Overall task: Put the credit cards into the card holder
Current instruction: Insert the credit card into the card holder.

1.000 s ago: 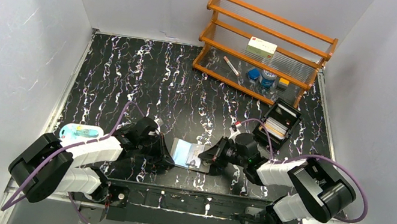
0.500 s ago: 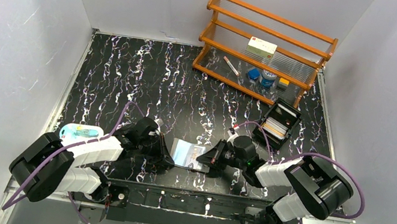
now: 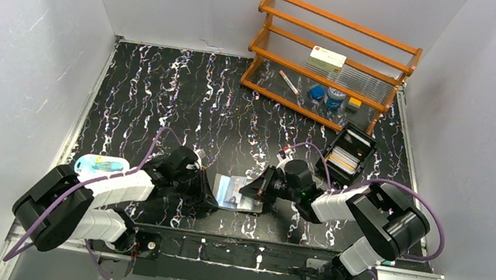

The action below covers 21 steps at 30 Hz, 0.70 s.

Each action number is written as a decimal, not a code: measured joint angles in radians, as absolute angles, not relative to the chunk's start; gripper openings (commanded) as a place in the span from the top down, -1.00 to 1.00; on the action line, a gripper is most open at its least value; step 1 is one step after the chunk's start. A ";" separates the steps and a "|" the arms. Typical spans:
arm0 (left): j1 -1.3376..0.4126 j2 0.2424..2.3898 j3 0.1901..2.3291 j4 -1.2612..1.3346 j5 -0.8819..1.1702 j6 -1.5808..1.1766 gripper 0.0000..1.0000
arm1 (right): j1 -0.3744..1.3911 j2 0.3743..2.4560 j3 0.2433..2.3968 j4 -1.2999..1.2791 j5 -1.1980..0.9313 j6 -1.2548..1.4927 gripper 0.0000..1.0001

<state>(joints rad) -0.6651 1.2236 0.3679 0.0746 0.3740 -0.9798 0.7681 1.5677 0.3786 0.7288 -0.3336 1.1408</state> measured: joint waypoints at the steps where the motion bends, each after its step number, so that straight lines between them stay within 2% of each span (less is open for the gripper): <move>1: -0.665 1.224 0.368 0.075 0.377 -0.978 0.85 | 0.768 1.576 0.385 0.729 -0.336 1.140 0.98; 9: -0.665 1.237 0.369 0.069 0.388 -0.959 0.88 | 0.767 1.662 0.458 0.672 -0.387 1.100 1.00; 21: -0.665 1.262 0.387 0.064 0.403 -0.916 0.90 | 0.752 1.656 0.503 0.522 -0.467 1.017 1.00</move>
<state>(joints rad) -0.6651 1.2621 0.3866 0.0639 0.4026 -0.9165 0.7525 1.6562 0.5030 0.5224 -0.4675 1.0172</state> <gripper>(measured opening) 0.065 0.011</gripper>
